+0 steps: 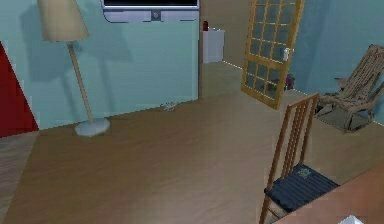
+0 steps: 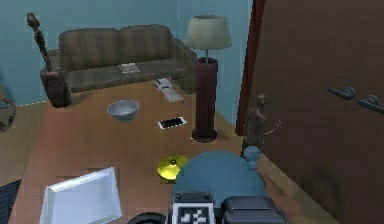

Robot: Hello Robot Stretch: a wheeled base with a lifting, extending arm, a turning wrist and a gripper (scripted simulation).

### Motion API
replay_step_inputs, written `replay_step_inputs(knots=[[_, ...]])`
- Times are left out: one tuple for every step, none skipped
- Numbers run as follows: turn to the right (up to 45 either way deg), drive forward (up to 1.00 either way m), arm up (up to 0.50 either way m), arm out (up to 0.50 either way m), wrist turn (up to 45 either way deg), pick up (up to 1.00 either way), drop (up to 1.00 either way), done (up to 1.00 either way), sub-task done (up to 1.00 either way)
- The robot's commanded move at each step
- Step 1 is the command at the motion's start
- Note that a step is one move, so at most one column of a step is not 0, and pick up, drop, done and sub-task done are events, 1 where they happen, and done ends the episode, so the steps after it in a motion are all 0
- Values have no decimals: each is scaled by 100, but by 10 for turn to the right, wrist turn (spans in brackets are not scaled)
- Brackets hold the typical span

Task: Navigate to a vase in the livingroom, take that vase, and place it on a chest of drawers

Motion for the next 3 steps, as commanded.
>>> replay_step_inputs(knots=[[0,0,0,28,0,0,0,0,0],[0,0,0,0,450,0,0,0,0],[0,0,0,0,450,0,0,0,0]])
